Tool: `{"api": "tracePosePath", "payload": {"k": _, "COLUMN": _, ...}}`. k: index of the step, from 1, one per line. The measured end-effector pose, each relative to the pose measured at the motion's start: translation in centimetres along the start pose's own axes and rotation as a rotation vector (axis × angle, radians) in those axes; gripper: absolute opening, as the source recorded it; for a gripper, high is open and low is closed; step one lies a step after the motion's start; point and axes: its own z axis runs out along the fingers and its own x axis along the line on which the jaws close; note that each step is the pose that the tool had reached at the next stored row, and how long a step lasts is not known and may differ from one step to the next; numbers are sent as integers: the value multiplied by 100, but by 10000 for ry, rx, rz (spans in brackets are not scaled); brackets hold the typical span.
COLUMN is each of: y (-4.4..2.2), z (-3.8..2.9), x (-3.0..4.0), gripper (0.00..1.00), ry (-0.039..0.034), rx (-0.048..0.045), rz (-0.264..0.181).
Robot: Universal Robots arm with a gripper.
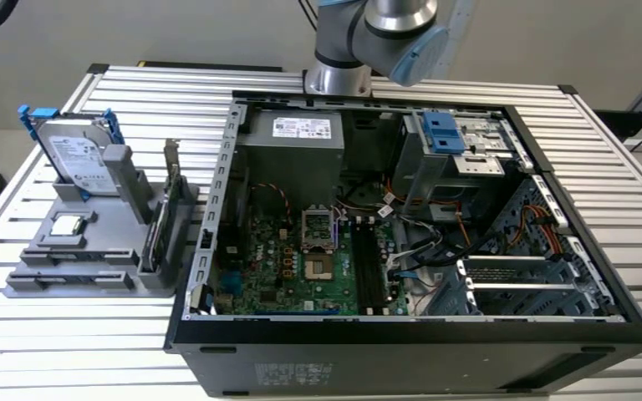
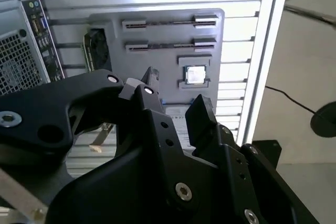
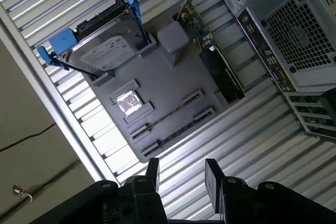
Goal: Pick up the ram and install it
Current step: 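Pick up the ram and move it above insertion slot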
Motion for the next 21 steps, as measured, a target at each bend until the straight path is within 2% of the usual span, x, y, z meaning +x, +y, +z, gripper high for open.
{"api": "tracePosePath", "payload": {"k": 8, "y": 0, "z": 0, "x": 0, "gripper": 100, "ry": -45, "rx": 16, "rz": 865}}
{"api": "tracePosePath", "payload": {"k": 20, "y": 0, "z": 0, "x": 0, "gripper": 100, "ry": -98, "rx": 35, "rz": 1900}}
{"api": "tracePosePath", "payload": {"k": 21, "y": 0, "z": 0, "x": 0, "gripper": 100, "ry": -108, "rx": 40, "rz": 2100}}
